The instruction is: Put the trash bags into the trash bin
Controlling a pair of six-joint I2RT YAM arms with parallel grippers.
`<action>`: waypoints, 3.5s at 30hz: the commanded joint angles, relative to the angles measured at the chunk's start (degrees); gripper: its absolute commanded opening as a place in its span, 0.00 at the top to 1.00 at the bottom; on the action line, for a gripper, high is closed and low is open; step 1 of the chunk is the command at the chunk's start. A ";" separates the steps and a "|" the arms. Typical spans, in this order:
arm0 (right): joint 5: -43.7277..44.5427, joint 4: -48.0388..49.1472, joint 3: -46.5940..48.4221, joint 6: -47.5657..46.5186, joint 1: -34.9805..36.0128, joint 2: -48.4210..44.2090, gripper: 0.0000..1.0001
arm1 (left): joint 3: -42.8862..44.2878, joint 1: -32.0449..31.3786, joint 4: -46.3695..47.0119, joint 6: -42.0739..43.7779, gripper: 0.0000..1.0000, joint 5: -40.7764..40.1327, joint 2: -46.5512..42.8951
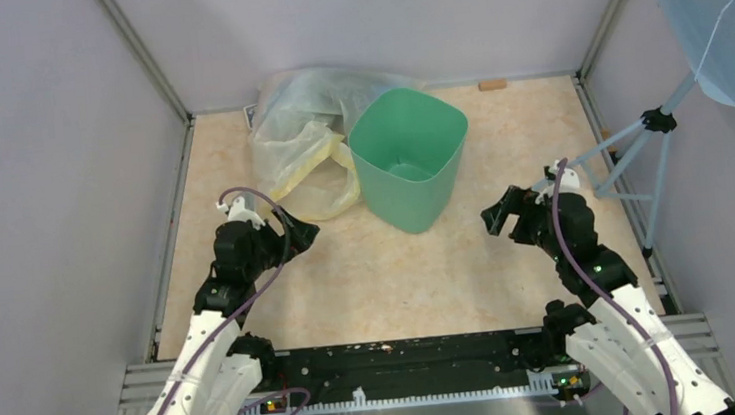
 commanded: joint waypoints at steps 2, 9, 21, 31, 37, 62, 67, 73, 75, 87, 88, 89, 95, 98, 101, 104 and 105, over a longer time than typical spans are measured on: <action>-16.51 6.30 -0.09 -4.04 -0.09 0.03 0.05 | 1.04 0.07 0.39 0.24 0.01 -0.14 -0.17; -26.98 21.80 -6.74 -1.74 2.09 0.53 0.05 | 2.89 0.07 0.88 4.75 0.01 -2.35 0.57; 10.01 54.23 -10.57 -7.23 29.58 21.62 0.05 | 13.62 0.15 0.03 9.93 0.01 -15.26 6.37; 28.87 64.49 -1.37 -7.02 32.10 40.90 0.05 | 26.69 0.24 -0.38 20.16 0.01 -24.56 22.75; 24.45 60.77 5.64 -1.80 23.76 46.33 0.05 | 31.47 -0.41 2.38 27.59 0.01 -24.00 31.77; 12.98 50.59 5.75 -6.28 11.32 39.23 0.04 | 47.88 -11.99 1.28 43.95 0.02 -40.42 60.98; 10.73 47.28 3.37 -7.06 15.75 34.16 0.06 | 51.28 -9.73 -2.79 39.30 0.65 -41.09 61.49; 9.93 48.75 1.67 -6.82 24.51 33.39 0.15 | 48.49 -9.68 -9.76 32.62 1.00 -38.90 51.15; 9.77 49.53 2.11 -6.38 26.99 34.00 0.17 | 45.20 -9.62 -10.33 31.28 1.00 -37.15 45.98; 8.45 50.54 5.70 -9.81 33.17 38.17 0.22 | 36.17 -9.62 -25.26 23.43 1.00 -22.51 22.84; 8.32 50.40 6.08 -10.81 33.40 38.25 0.23 | 35.76 -9.57 -26.04 23.08 1.00 -21.87 21.26; 8.01 50.22 6.66 -12.04 33.55 38.27 0.23 | 35.25 -9.56 -26.59 22.85 1.00 -21.52 19.71; 6.05 48.71 11.82 -22.19 34.50 40.73 0.22 | 35.15 -9.57 -29.84 22.70 1.00 -20.04 14.27; 5.05 47.37 16.17 -27.75 34.84 44.08 0.21 | 35.51 -9.51 -31.08 23.06 1.00 -19.50 13.48; 2.80 47.30 20.36 -31.31 34.80 49.03 0.21 | 35.79 -9.60 -32.06 23.37 0.99 -19.32 13.19; 1.53 46.81 24.82 -35.40 34.79 53.91 0.20 | 35.86 -9.59 -32.64 23.30 0.99 -18.99 12.65; 1.49 46.66 26.42 -36.30 34.80 55.66 0.19 | 35.74 -9.60 -32.80 23.30 0.99 -18.82 12.40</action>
